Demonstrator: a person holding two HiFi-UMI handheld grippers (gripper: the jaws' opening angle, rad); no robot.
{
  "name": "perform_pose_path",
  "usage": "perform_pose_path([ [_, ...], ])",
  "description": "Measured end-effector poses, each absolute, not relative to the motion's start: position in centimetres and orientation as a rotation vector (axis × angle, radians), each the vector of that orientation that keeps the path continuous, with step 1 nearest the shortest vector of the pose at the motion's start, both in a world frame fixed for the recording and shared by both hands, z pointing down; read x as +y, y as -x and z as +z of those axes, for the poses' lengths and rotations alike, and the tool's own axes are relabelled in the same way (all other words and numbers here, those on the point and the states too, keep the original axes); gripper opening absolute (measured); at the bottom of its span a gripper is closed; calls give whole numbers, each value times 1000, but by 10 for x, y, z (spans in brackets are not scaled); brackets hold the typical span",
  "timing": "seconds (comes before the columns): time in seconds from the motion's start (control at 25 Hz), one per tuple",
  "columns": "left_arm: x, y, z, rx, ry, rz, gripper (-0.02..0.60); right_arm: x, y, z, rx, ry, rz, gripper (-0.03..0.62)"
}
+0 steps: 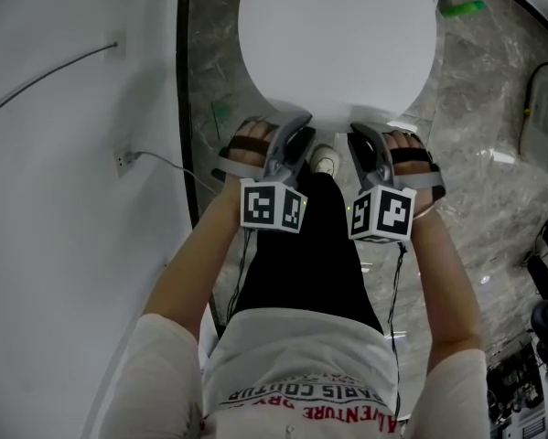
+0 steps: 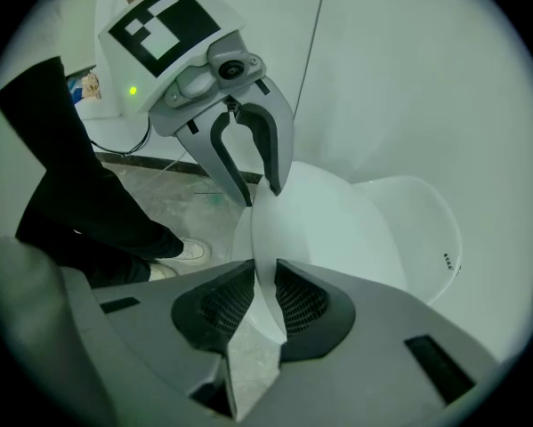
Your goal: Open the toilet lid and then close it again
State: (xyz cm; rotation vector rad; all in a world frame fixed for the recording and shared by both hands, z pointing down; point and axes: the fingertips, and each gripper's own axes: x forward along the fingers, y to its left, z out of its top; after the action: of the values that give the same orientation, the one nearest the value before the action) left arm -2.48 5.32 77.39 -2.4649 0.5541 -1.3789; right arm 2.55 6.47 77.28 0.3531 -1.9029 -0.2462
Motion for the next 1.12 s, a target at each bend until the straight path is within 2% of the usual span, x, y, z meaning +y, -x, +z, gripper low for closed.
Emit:
perform_pose_path([
  [0.68, 64, 22, 853, 456, 2585, -1539, 126, 74, -25, 851, -1883, -316, -51, 46],
  [1.12, 62, 19, 861, 463, 2700, -1596, 126, 68, -28, 861, -1904, -367, 163, 44],
])
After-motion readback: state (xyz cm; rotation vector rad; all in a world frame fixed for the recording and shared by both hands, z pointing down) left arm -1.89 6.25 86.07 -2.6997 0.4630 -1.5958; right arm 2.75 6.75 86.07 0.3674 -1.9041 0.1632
